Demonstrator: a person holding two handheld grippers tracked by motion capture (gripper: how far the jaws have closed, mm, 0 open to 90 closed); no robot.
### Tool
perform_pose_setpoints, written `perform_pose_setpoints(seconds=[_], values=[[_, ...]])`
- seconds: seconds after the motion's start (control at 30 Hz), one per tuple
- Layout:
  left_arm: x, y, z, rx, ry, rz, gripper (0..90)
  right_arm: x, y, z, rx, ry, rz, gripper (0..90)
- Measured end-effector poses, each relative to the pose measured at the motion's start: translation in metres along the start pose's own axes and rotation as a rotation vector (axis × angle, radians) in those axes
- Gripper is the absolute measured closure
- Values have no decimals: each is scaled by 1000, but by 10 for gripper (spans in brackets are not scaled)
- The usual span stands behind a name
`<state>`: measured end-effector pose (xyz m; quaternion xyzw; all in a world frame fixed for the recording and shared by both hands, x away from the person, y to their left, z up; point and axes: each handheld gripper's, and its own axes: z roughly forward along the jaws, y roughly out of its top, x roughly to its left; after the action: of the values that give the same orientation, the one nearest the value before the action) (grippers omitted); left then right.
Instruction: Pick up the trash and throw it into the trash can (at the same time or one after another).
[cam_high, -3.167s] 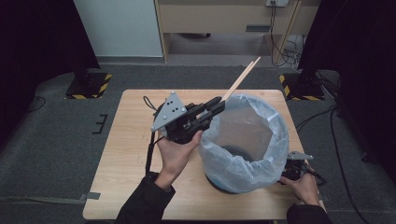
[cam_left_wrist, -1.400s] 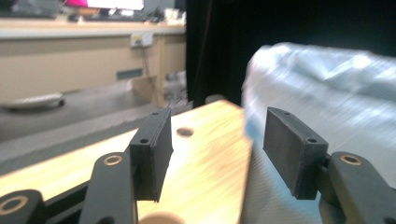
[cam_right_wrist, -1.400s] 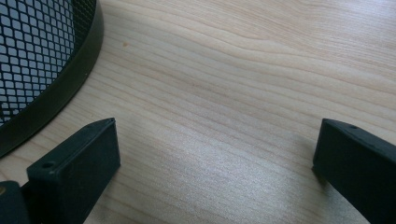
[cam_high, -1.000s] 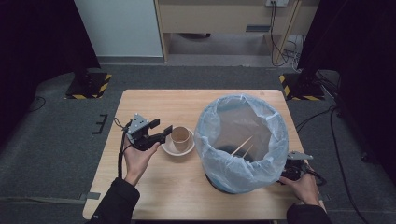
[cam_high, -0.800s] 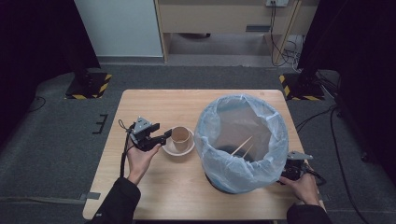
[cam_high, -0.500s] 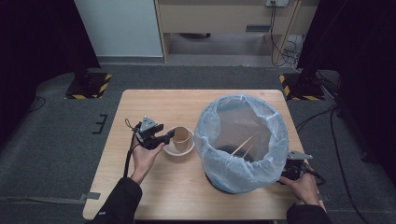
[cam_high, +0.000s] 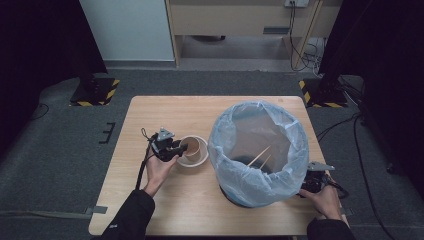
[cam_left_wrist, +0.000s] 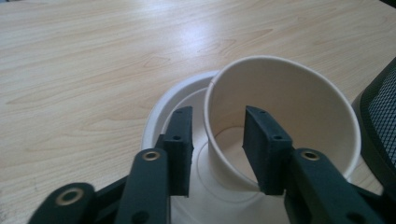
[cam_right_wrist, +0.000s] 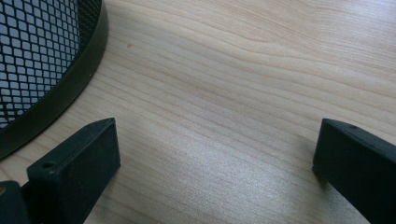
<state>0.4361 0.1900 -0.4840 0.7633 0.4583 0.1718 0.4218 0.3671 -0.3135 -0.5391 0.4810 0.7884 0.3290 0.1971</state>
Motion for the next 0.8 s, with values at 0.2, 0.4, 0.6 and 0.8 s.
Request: perform_pose_setpoints(seconds=[0.2,0.4,0.6,0.8], values=[[1,0,-3,15,-12,-21,801,0,0,0,0,0,0,7],[0,1,-5,14,-26,-26,843,0,0,0,0,0,0,7],[-1,6,-14,-25,-34,-21,853,0,0,0,0,0,0,7],[0,21,-38,-117,-11,-2,852,1,0,0,3,8,-4,8]])
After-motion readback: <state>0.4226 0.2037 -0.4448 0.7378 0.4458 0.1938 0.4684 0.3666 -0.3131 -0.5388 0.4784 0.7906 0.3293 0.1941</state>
